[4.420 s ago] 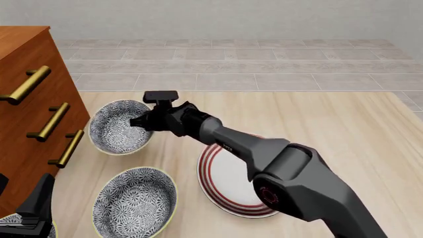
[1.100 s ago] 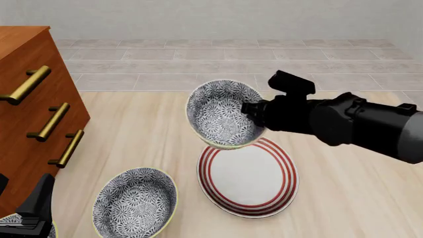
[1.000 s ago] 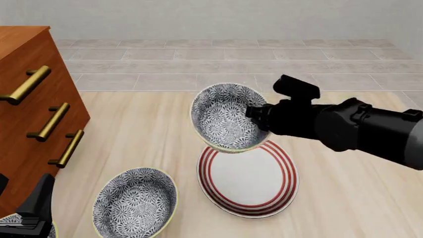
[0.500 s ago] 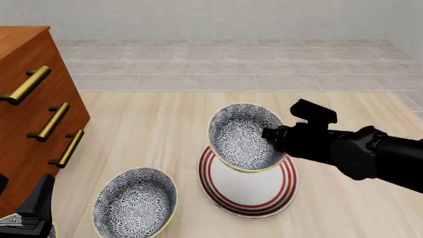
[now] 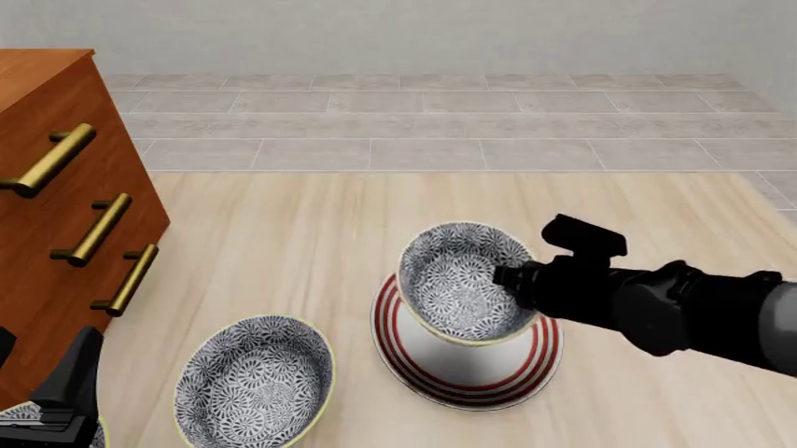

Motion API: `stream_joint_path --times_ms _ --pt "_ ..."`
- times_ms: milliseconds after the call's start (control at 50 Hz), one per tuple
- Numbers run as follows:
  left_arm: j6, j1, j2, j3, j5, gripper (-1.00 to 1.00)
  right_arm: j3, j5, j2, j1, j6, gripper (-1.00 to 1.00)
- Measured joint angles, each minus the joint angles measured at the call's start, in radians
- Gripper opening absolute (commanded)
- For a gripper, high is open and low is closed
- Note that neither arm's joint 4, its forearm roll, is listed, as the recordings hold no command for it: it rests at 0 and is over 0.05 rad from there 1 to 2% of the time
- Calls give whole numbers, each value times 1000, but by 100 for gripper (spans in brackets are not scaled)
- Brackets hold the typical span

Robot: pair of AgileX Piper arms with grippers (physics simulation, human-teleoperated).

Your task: Pick up the bowl and put it in the front on the plate.

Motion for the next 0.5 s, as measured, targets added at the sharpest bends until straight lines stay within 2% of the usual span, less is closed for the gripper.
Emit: stream_joint_path --times_ms 500 --pt "0 0 0 0 0 100 -20 -40 109 1 -30 -100"
